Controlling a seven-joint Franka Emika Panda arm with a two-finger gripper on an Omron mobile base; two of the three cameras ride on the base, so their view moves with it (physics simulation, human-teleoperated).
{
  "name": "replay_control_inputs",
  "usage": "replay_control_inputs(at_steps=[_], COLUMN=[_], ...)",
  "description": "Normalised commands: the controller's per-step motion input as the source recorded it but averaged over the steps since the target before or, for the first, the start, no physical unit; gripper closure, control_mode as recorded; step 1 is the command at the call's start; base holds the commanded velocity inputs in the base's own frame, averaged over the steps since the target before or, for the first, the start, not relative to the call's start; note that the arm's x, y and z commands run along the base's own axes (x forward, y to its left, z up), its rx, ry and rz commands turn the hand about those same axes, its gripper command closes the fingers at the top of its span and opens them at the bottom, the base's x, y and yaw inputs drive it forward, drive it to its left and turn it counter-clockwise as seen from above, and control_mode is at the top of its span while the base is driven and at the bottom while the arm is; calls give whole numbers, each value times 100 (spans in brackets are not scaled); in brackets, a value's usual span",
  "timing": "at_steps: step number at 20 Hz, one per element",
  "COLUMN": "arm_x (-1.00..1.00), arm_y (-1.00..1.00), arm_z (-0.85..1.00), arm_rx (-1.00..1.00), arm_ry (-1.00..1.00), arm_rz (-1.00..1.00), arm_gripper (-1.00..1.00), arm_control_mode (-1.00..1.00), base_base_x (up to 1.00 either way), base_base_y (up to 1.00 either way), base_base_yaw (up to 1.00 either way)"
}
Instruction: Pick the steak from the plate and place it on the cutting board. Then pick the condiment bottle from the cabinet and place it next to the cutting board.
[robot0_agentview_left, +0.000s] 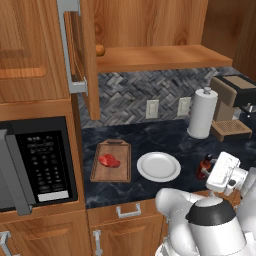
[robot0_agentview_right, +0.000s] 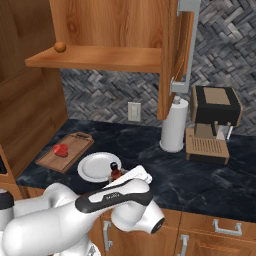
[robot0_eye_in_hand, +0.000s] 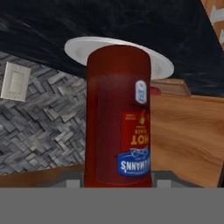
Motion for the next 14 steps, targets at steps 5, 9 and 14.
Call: replay_control_inputs(at_steps=[5,9,14], arm_x=[17,13,14], arm_y=[0,0,-1], arm_z=[-10,-11,-16], arm_rx=[0,0,0], arm_ry=[0,0,0], arm_rz=[0,0,0], arm_gripper=[100,100,100], arm_control_mode=[-100,-100,-100], base_base_x=[0,0,0], base_base_y=[0,0,0], base_base_yaw=[0,0,0])
